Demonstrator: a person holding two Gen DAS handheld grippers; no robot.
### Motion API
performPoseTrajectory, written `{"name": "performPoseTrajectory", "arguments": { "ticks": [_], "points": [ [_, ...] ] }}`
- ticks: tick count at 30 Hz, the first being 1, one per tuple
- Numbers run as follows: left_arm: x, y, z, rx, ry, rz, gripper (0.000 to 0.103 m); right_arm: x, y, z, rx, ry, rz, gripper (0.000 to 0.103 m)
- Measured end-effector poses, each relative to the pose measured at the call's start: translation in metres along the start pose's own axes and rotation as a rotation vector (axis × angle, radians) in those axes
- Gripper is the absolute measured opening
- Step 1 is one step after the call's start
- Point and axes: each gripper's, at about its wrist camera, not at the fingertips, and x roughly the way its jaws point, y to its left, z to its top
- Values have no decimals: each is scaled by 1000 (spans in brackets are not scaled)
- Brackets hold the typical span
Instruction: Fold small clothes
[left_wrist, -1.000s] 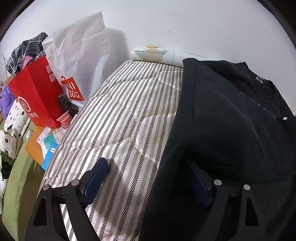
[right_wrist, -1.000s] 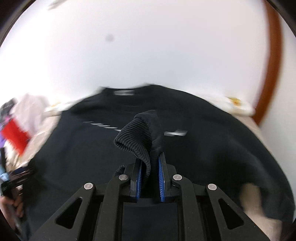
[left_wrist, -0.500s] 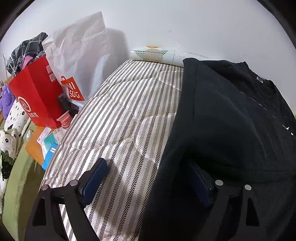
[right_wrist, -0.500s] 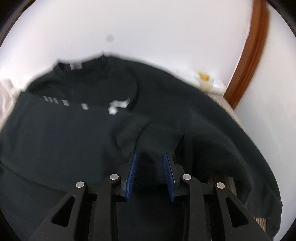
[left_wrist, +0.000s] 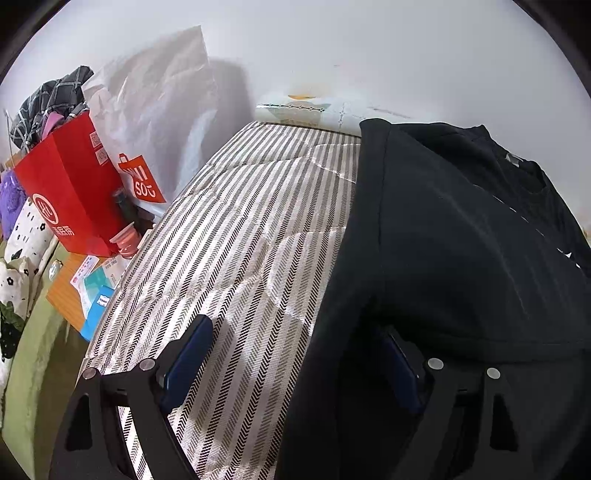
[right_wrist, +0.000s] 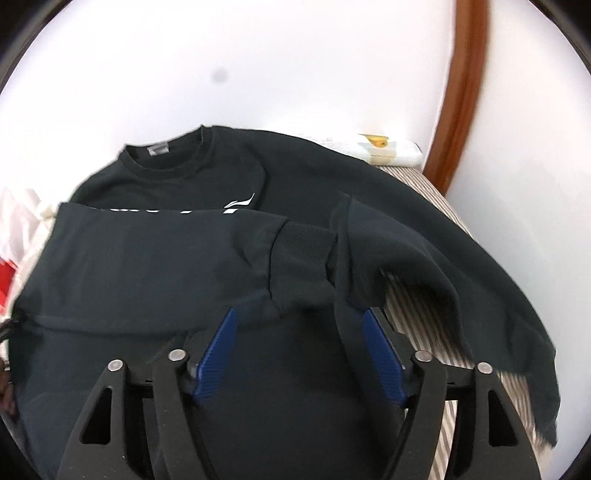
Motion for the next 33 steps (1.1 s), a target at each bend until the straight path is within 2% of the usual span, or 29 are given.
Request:
{"name": "performPoseTrajectory", "arguments": {
  "ticks": [4, 8, 12, 14, 16, 19, 21, 24, 27, 29, 31, 33],
  "points": [
    [-5, -3, 0, 16, -13, -5, 85, -19, -2, -9, -3, 7, 3, 73],
    [-10, -7, -1, 45, -34, -20, 82, -23, 31, -2, -83, -4, 39, 73],
    [-18, -8, 0, 71, -71, -44, 72, -14, 90, 18, -170, -49, 93, 72],
    [-21, -9, 1, 108, -88, -47, 62, -1, 135, 33, -232, -58, 154, 60],
    [-21, -10, 2, 142, -94, -64, 49, 10, 170, 45, -269, -53, 202, 56],
    [-16, -4, 4, 130, -67, -142, 39, 32, 235, 65, -331, -55, 317, 56],
    [-12, -1, 5, 125, -44, -194, 39, 46, 265, 75, -365, -45, 366, 56],
    [-11, 0, 5, 137, -55, -202, 39, 72, 314, 91, -425, -18, 424, 57],
    [-9, -2, 4, 141, -57, -213, 36, 94, 351, 101, -485, 3, 442, 59],
    [-7, -5, 4, 153, -53, -211, 31, 107, 367, 105, -511, 13, 455, 59],
    [-8, -7, 3, 168, -52, -227, 21, 119, 378, 112, -525, 20, 472, 59],
    [-11, -9, 2, 177, -62, -227, 19, 134, 389, 121, -522, 33, 495, 59]
  ]
}}
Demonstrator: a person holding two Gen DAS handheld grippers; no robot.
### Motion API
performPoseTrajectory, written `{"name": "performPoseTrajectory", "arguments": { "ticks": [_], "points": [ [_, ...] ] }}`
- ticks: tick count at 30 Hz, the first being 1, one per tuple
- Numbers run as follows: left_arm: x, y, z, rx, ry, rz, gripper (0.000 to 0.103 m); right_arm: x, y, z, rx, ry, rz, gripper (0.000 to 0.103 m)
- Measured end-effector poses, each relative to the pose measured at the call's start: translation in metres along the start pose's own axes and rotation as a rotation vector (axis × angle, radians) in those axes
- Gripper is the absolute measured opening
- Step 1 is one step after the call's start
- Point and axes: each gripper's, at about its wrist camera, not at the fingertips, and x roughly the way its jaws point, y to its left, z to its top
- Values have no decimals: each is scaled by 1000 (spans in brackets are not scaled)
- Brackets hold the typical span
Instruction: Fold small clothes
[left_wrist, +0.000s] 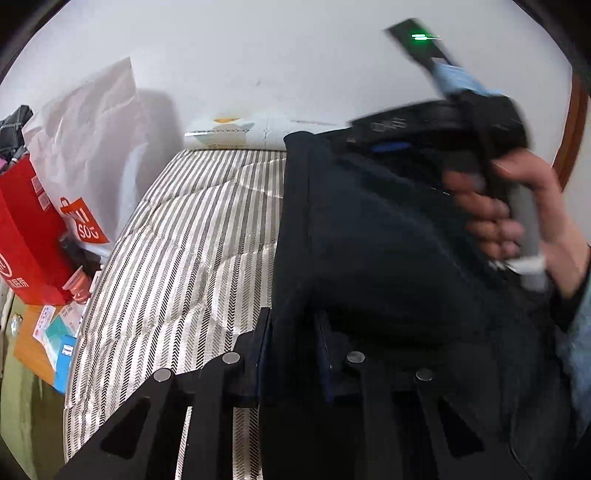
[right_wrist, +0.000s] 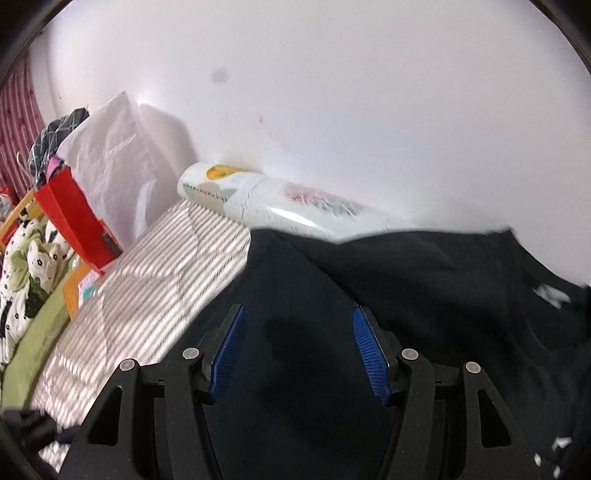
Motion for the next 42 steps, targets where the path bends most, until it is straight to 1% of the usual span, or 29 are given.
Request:
{"name": "performPoseTrajectory", "arguments": {
  "ticks": [1, 3, 5, 6, 7, 8, 9, 11, 12, 15, 16, 19, 21, 23, 24, 26, 27, 28, 29, 30, 31, 33, 34, 37, 39, 40, 42],
  "points": [
    [0, -1, 0, 4, 2, -1, 16, 7, -1, 5, 5, 7, 19, 60],
    [0, -1, 0, -1, -2, -5, 15, 25, -4, 15, 24, 29, 51, 60],
    [0, -1, 1, -6, -9, -18, 12, 36, -4, 20, 53, 19, 77, 59],
    [-1, 0, 1, -11, -13, -19, 10, 42, -6, 21, 73, 20, 92, 56],
    [-1, 1, 1, -18, -17, -20, 8, 44, -5, 20, 82, 18, 107, 33],
    [-2, 3, 1, -32, -20, -21, 8, 47, -4, 22, 87, 21, 141, 12],
    [-2, 6, 2, -45, -20, -25, 7, 48, -2, 24, 83, 20, 149, 12],
    [-4, 10, 2, -74, -24, -34, 7, 42, 7, 28, 29, -31, 129, 10],
    [-5, 13, 2, -89, -26, -35, 7, 41, 13, 31, 6, -44, 133, 10],
    [-5, 17, 2, -114, -23, -24, 7, 44, 22, 42, 8, -60, 152, 10],
    [-4, 19, 2, -122, -20, -24, 7, 50, 25, 44, 11, -51, 153, 10],
    [0, 22, 1, -136, 7, -14, 7, 74, 35, 44, -1, -1, 115, 11],
    [2, 23, 0, -147, 25, -19, 7, 75, 35, 41, 5, -9, 113, 12],
    [2, 24, 0, -149, 32, -15, 10, 69, 32, 42, 28, 0, 125, 21],
    [2, 24, 0, -150, 35, -15, 11, 64, 31, 41, 35, 4, 127, 23],
    [-1, 26, 1, -172, 33, -19, 18, 42, 29, 36, 22, -4, 99, 37],
    [-2, 27, 1, -181, 26, -23, 22, 30, 27, 32, 11, -14, 72, 40],
    [-4, 29, 2, -189, 18, -31, 27, 17, 23, 26, 1, -26, 41, 44],
    [-7, 31, 3, -203, 5, -45, 31, 3, 18, 18, -8, -37, 9, 46],
    [-9, 32, 3, -212, -2, -52, 37, -10, 12, 10, -15, -40, -21, 46],
    [-11, 33, 3, -227, -11, -65, 42, -21, 5, 2, -13, -39, -42, 48],
    [-13, 34, 4, -244, -13, -112, 42, -56, -22, -27, 24, -30, -101, 49],
    [-12, 34, 4, -249, -11, -122, 42, -68, -32, -38, 37, -30, -116, 49],
    [-11, 29, 4, -242, -7, -123, 42, -120, -71, -91, 103, -18, -214, 52],
    [-12, 23, 3, -226, -10, -108, 42, -159, -99, -133, 186, -12, -264, 55],
    [-15, 19, 2, -217, -19, -115, 42, -186, -115, -161, 254, -14, -293, 56],
    [-25, 7, 1, -180, -35, -138, 42, -223, -138, -205, 342, -35, -328, 57]
  ]
}}
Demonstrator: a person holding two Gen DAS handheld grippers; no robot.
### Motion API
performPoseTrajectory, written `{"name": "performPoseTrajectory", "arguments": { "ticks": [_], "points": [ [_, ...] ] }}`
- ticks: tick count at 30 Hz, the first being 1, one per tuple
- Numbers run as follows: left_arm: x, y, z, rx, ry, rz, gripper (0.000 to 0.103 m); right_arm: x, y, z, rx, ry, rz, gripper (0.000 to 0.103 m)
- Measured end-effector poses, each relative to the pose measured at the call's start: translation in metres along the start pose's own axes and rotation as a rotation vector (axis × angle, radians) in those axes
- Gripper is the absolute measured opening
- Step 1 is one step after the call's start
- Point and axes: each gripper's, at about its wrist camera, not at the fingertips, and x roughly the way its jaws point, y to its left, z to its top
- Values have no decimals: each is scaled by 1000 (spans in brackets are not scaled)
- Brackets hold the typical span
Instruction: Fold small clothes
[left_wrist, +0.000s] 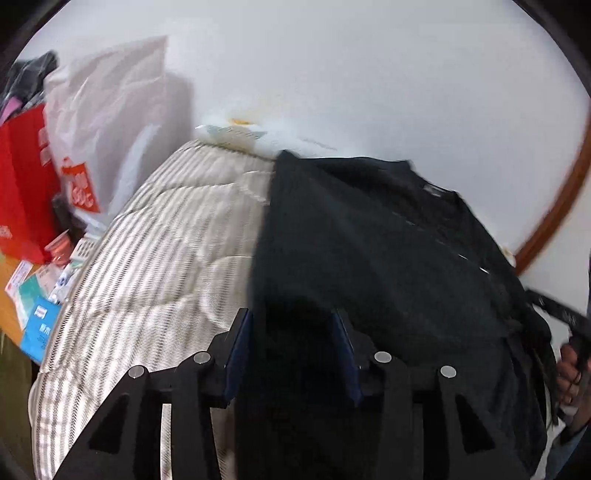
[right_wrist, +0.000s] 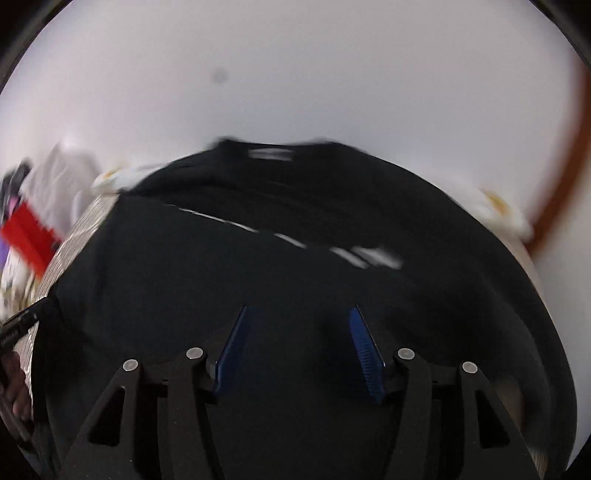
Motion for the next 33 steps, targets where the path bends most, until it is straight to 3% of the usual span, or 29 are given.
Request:
{"name": "performPoseTrajectory", "arguments": {
  "ticks": [5, 7, 9, 12, 14, 17, 25, 27, 29, 33],
  "points": [
    [-20, -34, -9, 118, -42, -56, 48, -74, -118, -90, 184, -31, -247, 58],
    [-19, -45, -12, 142, -4, -24, 48, -98, -164, -128, 255, -5, -354, 58],
    [-21, -51, -17, 138, 33, -4, 49, -114, -200, -154, 311, 25, -400, 59],
    [-26, -49, -31, 89, 100, -45, 53, -134, -257, -198, 395, 50, -493, 65],
    [-32, -48, -43, 83, 123, -39, 56, -142, -286, -224, 457, 59, -498, 65],
    [-41, -50, -62, 104, 145, -10, 59, -145, -306, -238, 505, 53, -435, 66],
    [-62, -42, -87, 73, 221, -6, 59, -99, -329, -231, 482, 75, -403, 66],
    [-71, -39, -89, 90, 214, 38, 59, -86, -327, -225, 457, 67, -462, 50],
    [-78, -35, -90, 88, 210, 52, 59, -83, -328, -219, 446, 73, -488, 18],
    [-85, -27, -92, 79, 200, 63, 60, -103, -326, -201, 469, 8, -447, 13]
  ]
}}
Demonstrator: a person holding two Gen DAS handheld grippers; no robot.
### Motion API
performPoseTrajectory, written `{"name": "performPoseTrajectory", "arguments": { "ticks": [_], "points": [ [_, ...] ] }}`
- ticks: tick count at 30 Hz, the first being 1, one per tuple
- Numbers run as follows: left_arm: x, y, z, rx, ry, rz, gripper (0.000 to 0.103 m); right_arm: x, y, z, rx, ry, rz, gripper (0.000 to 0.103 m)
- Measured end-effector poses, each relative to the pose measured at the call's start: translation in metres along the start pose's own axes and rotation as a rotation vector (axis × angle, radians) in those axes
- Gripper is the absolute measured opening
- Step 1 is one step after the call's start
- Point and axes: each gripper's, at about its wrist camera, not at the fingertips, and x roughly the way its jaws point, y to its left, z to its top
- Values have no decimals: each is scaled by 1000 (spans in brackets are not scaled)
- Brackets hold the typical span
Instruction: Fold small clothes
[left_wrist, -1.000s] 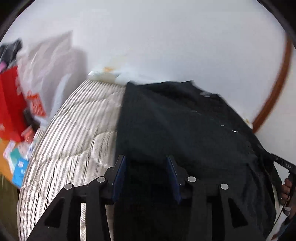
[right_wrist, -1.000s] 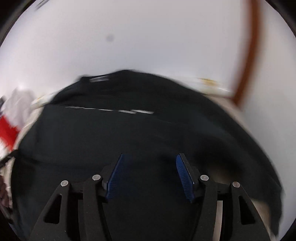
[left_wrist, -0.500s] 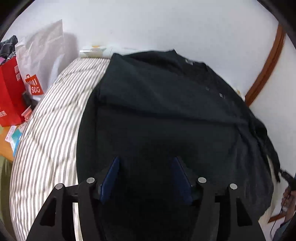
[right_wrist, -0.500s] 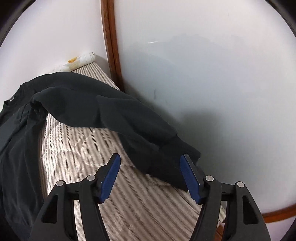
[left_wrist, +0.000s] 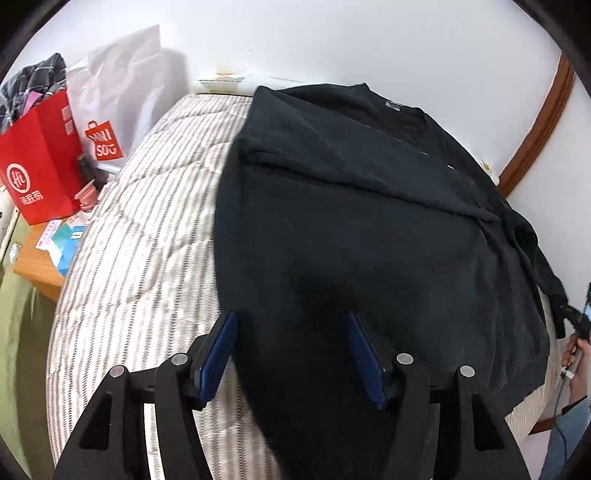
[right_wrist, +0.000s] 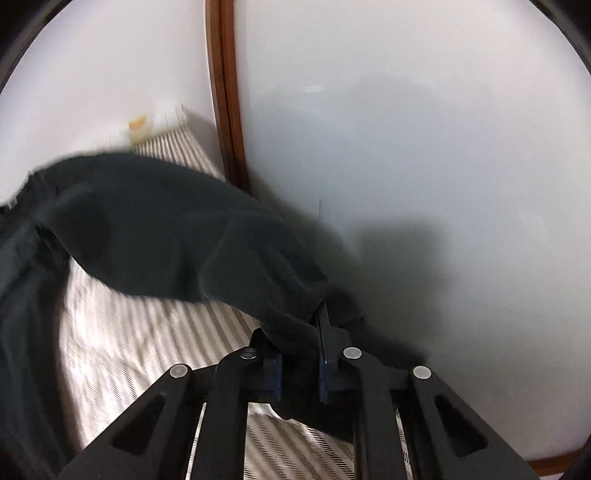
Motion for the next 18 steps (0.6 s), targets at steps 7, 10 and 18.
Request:
{"name": "performPoseTrajectory", "arguments": {
  "ticks": [7, 10, 18],
  "points": [
    [6, 8, -4, 19, -11, 35, 60, -93, 73, 43, -64, -202, 113, 12],
    [10, 5, -6, 72, -26, 155, 60, -129, 122, 53, -111, -244, 203, 12],
    [14, 16, -12, 100, -68, 142, 66, -197, 292, 64, -283, -311, 460, 12]
  ]
}}
